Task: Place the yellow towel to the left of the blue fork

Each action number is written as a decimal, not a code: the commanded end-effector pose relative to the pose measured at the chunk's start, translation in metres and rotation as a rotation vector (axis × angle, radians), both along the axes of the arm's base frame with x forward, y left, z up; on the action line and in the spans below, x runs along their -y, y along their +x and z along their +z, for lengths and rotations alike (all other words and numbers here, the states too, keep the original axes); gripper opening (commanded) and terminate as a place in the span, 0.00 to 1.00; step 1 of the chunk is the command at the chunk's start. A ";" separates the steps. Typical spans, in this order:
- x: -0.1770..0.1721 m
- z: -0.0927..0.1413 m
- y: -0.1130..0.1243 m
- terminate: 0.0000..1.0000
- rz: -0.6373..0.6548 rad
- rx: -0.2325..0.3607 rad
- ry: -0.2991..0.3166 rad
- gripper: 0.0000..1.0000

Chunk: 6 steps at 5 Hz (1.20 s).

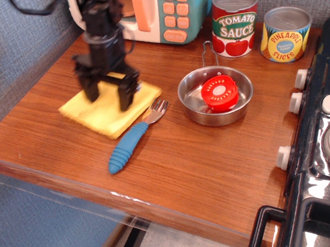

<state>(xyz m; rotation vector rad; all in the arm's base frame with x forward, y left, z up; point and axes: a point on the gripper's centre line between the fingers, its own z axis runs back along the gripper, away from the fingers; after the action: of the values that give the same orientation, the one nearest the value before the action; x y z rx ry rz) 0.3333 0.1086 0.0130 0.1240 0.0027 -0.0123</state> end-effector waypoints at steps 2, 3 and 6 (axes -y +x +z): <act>-0.035 0.033 -0.053 0.00 0.086 0.061 0.061 1.00; -0.035 0.042 -0.051 0.00 0.084 0.090 0.002 1.00; -0.029 0.080 -0.043 0.00 -0.046 0.101 -0.091 1.00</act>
<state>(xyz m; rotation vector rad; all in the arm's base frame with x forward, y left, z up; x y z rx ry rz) 0.2876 0.1368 0.0778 0.0107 -0.0584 -0.0456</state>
